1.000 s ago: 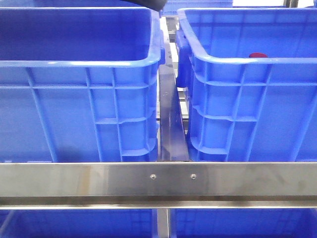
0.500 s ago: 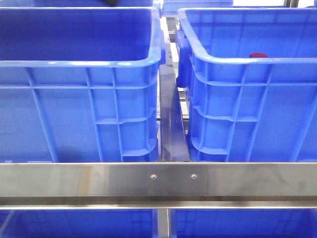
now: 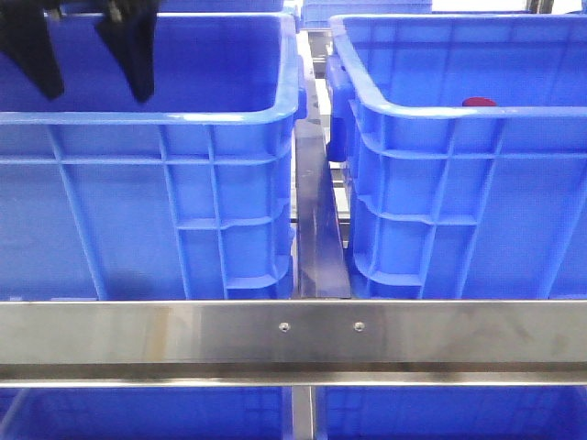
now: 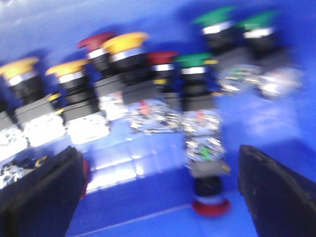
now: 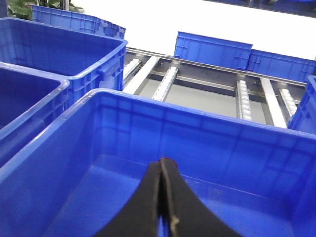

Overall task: Pick red and yellow buttons and place in box
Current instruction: 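Lower the left gripper into the button crate and grasp a yellow button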

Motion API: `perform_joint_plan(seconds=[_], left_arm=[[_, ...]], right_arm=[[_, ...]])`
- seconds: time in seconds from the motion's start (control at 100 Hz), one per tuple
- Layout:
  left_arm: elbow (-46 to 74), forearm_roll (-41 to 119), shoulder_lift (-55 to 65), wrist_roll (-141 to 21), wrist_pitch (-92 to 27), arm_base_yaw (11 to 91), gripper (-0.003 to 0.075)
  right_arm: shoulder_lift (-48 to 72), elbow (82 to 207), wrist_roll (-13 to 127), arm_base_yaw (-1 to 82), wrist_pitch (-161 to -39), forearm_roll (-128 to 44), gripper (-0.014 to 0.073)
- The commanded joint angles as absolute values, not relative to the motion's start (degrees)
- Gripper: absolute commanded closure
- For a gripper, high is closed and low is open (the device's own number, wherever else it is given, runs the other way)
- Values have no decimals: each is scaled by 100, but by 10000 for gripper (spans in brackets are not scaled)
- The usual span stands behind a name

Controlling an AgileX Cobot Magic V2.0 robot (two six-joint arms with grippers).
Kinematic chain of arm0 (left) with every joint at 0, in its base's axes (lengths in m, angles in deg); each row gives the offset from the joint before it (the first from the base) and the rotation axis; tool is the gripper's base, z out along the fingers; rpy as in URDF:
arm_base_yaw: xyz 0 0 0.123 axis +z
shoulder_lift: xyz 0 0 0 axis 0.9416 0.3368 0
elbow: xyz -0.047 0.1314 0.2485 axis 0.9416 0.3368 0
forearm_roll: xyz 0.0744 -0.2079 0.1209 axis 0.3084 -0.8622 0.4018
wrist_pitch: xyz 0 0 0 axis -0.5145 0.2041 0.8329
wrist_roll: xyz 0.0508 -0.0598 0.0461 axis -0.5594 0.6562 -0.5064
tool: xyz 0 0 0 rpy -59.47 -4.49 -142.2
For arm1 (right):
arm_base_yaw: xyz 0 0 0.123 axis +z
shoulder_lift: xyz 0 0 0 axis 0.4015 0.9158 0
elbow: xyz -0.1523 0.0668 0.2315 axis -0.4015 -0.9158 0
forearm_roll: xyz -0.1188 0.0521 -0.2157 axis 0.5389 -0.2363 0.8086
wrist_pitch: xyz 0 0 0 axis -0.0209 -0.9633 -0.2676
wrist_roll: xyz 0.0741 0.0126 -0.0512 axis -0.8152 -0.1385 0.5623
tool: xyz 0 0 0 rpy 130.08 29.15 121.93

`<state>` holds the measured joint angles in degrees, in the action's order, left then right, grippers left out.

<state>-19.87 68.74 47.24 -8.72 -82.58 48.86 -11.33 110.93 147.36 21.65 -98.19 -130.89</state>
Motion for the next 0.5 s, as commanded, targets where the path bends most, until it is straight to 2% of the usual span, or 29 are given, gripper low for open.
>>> perform_joint_plan(seconds=[0.0, 0.49], left_arm=[[-2162, 7079, 4673, -478, -7943, 4836, 134], [-2162, 6977, 5525, -180, -7298, 4859, 134]], right_arm=[[-1163, 11243, 14738, 2152, -10006, -13697, 653], [-1157, 11243, 14738, 2152, -10006, -13697, 653]])
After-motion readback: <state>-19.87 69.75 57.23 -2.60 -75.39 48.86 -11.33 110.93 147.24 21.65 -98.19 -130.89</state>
